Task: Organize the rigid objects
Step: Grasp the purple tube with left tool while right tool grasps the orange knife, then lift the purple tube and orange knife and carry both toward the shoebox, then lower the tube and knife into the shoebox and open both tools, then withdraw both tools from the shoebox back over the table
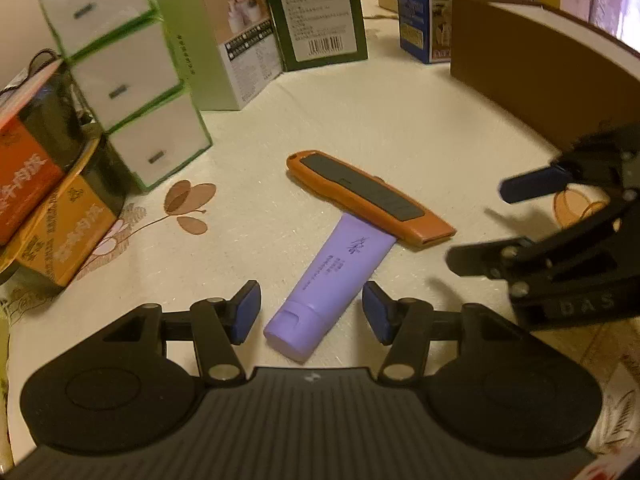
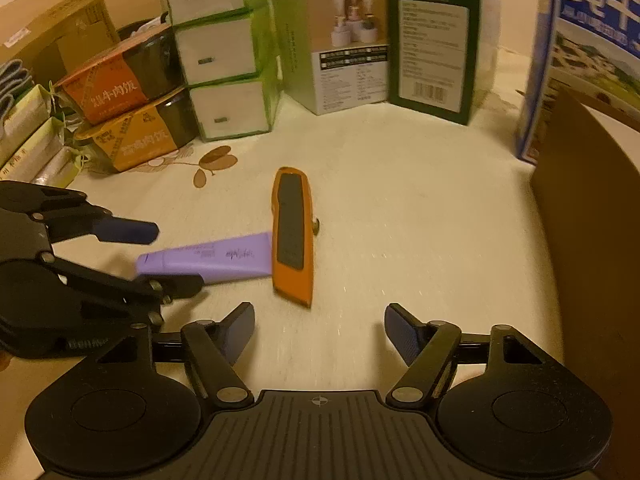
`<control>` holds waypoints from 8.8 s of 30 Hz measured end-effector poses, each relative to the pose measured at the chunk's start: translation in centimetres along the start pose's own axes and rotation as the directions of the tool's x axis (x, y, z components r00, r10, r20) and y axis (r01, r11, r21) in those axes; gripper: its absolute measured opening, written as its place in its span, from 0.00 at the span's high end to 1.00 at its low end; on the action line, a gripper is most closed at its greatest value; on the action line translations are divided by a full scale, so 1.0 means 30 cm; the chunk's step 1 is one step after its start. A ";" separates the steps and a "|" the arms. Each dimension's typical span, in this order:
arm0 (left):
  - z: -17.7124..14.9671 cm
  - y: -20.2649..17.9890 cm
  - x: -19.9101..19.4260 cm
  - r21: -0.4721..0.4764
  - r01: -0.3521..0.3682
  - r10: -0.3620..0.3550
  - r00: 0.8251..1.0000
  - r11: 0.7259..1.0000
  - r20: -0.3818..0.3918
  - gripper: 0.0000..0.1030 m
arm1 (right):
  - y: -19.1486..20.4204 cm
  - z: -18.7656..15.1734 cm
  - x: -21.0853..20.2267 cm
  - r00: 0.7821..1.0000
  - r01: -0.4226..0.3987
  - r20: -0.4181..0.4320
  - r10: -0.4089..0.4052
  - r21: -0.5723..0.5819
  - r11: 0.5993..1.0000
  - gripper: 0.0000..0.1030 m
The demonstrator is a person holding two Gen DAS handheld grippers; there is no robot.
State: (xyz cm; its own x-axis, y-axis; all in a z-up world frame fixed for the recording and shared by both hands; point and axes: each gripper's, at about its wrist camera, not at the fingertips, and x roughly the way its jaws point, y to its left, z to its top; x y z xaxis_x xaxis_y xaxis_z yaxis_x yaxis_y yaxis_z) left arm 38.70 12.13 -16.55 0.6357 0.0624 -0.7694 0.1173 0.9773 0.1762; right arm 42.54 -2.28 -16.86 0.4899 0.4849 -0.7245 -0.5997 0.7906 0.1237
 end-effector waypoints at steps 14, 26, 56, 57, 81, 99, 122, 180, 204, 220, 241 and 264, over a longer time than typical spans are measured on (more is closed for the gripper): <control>-0.003 0.013 0.052 -0.008 0.008 -0.008 1.000 1.000 0.012 0.62 | 0.030 0.020 0.111 1.000 -0.006 0.016 0.008 -0.098 0.995 0.77; -0.053 -0.039 -0.026 -0.150 0.025 -0.030 0.999 0.988 -0.031 0.75 | 0.006 -0.171 -0.084 0.996 0.085 0.001 -0.085 0.022 0.996 0.77; -0.237 -0.208 -0.223 -0.228 0.012 -0.036 0.994 0.974 -0.103 0.63 | -0.005 -0.328 -0.256 0.995 0.075 -0.071 -0.068 0.091 0.993 0.56; -0.234 -0.210 -0.220 -0.224 0.010 -0.034 0.994 0.974 -0.103 0.63 | -0.006 -0.325 -0.249 0.995 0.077 -0.065 -0.071 0.090 0.993 0.56; -0.233 -0.221 -0.221 -0.208 0.027 -0.047 0.995 0.978 -0.090 0.70 | 0.029 -0.321 -0.228 0.994 0.105 -0.042 -0.103 0.037 0.994 0.68; -0.230 -0.256 -0.245 -0.209 0.063 -0.085 0.992 0.976 -0.095 0.70 | 0.006 -0.342 -0.267 0.996 0.065 -0.064 -0.060 0.086 0.994 0.68; -0.160 -0.300 -0.365 -0.215 0.105 -0.113 0.993 0.971 -0.023 0.70 | -0.031 -0.336 -0.425 0.999 0.008 -0.035 -0.001 0.196 0.981 0.69; 0.597 -0.787 -0.316 -0.056 0.392 -0.383 0.915 0.918 0.127 0.71 | -0.794 -0.120 -0.813 0.930 0.206 0.180 -0.320 0.465 0.861 0.69; 0.698 -0.761 -0.049 -0.041 0.255 -0.253 0.966 0.966 0.048 0.69 | -0.869 -0.039 -0.587 0.962 0.173 0.108 -0.252 0.475 0.863 0.69; 0.702 -0.743 -0.038 0.010 0.253 -0.253 0.965 0.967 0.068 0.64 | -0.877 -0.006 -0.504 0.967 0.169 0.085 -0.240 0.487 0.857 0.68; 0.641 -0.706 -0.121 0.024 0.299 -0.300 0.947 0.954 0.111 0.49 | -0.819 -0.093 -0.674 0.939 0.202 0.141 -0.315 0.514 0.833 0.28; 0.418 -0.648 -0.426 -0.023 0.357 -0.348 0.920 0.934 0.182 0.40 | -0.590 -0.207 -0.913 0.943 0.183 0.144 -0.299 0.524 0.832 0.27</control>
State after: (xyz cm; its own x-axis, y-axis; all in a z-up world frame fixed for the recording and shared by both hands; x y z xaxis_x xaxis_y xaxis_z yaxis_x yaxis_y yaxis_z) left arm 37.87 -10.21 -2.44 0.6828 -0.3192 -0.6572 0.3194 0.9394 -0.1244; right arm 35.81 -31.88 -3.44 0.7328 0.2751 -0.6224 -0.0775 0.9424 0.3254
